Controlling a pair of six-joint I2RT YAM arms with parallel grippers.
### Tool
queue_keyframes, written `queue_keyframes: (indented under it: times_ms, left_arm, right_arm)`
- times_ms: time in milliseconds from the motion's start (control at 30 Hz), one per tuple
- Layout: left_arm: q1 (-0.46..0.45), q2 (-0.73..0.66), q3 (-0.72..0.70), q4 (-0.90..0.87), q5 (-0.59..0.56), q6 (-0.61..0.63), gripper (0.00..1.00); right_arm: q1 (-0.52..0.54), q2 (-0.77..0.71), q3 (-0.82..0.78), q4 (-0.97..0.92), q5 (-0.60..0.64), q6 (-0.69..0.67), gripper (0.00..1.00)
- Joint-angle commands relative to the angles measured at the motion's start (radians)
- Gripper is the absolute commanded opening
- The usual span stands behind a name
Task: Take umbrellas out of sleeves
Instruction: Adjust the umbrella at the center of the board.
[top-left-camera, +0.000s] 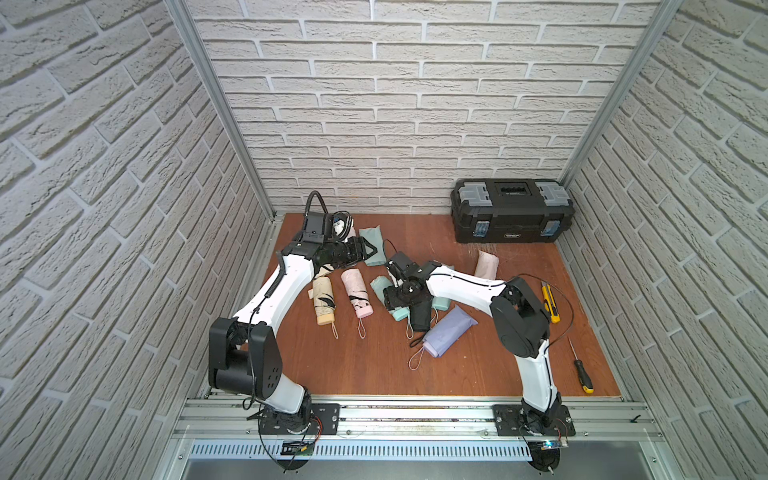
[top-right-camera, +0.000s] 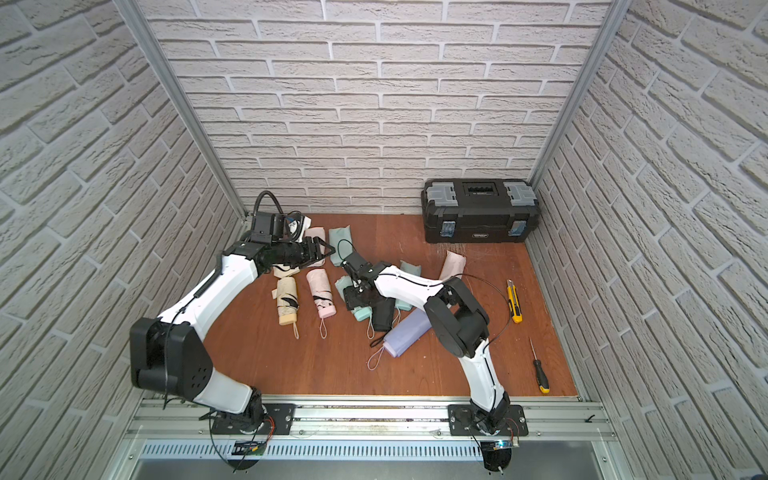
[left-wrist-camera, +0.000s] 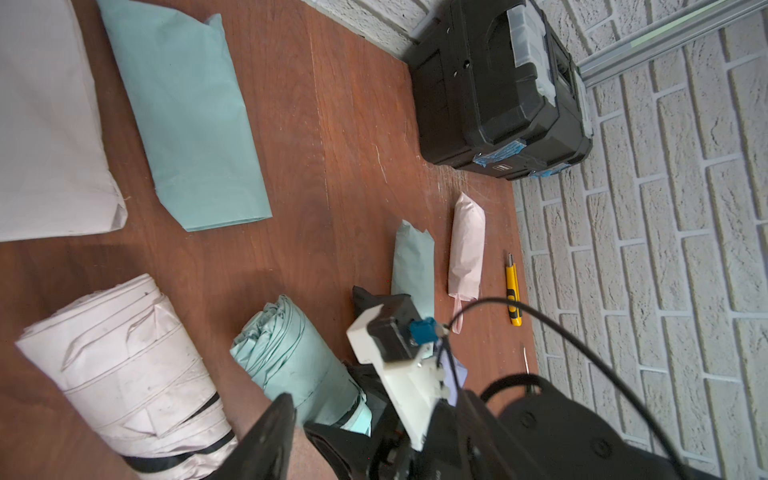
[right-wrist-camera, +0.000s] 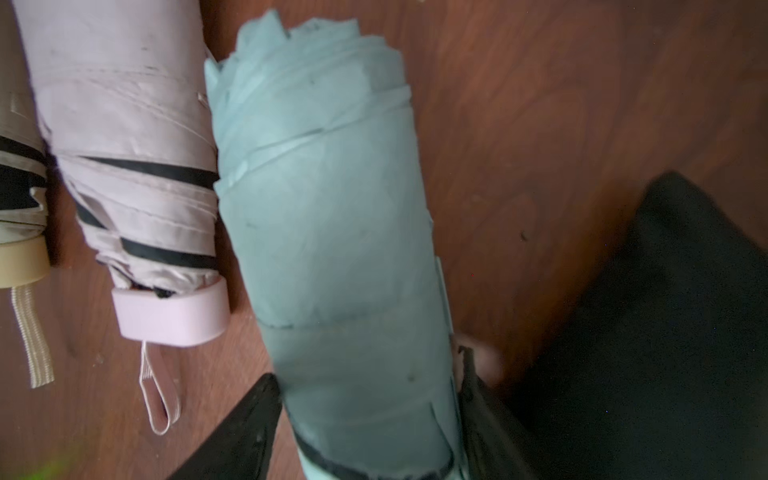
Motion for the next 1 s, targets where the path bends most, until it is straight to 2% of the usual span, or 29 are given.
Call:
queue_keyframes:
  times_ms: [0,167,333,733,900,967]
  left_arm:
    - [0.006,0.016,-0.017,0.038,0.049,-0.002,0.64]
    - [0.011,0.029,-0.014,0.018,0.059,0.012,0.64]
    - [0.023,0.030,-0.022,0.030,0.069,0.000,0.64]
    - [0.087,0.001,-0.031,0.026,0.069,0.004,0.64]
    - [0.105,-0.006,-0.040,0.045,0.088,-0.011,0.64]
    - [0.106,-0.007,-0.041,0.045,0.089,-0.011,0.64]
  right_arm:
    - [0.003,-0.141,-0.067,0.049,0.053,0.017,0.73]
    - [0.003,-0.255,-0.202,0.076,0.048,0.036,0.75]
    - [0.006,-0.227,-0.217,0.090,-0.015,0.019,0.74]
    - [0.040,0.053,0.064,0.004,0.038,-0.033,0.73]
    - [0.056,0.118,0.163,-0.022,0.083,0.038,0.59]
    - [0.060,0.141,0.203,-0.032,0.102,0.063,0.57]
